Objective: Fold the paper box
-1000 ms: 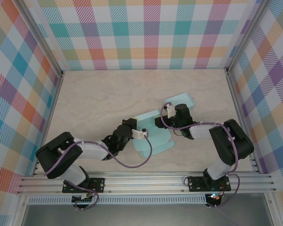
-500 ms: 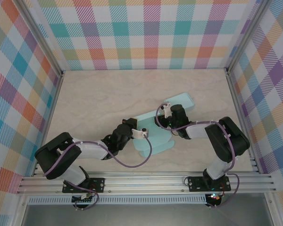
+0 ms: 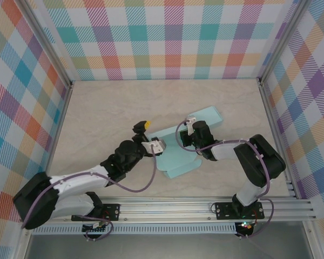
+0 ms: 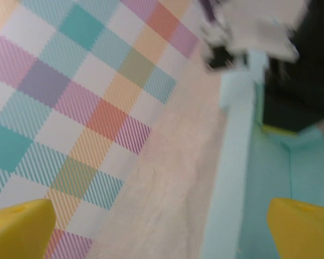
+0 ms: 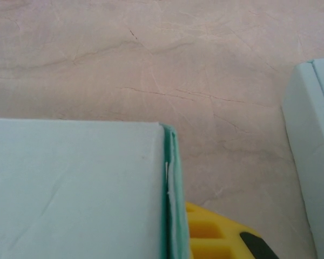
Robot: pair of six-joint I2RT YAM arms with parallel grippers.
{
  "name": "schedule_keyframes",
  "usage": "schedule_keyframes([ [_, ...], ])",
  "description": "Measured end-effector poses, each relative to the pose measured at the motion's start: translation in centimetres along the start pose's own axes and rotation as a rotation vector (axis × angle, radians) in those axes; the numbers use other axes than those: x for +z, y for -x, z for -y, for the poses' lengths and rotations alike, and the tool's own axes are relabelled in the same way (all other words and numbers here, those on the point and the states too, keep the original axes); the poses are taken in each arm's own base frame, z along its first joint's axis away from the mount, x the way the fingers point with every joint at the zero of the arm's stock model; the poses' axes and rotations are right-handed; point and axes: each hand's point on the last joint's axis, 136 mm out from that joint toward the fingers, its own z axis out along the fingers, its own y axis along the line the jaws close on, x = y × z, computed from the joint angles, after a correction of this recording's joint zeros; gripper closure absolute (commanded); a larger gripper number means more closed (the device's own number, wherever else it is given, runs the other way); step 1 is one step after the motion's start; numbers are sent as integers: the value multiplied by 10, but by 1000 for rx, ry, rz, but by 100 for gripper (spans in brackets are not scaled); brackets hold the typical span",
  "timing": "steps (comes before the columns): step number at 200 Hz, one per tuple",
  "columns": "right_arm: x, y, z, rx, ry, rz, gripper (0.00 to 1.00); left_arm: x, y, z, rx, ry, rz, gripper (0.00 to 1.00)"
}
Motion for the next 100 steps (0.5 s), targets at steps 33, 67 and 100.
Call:
schedule_keyframes([
  [33,-8,7,2,-12,-47,14,100,-37,15,-59,-439,173,46,0],
  [67,-17,13,5,-4,-78,22,100,-62,-15,-83,-889,305,-42,0],
  [100,-26,19,4,32,-83,31,100,-63,-46,-70,-1177,363,-190,0],
])
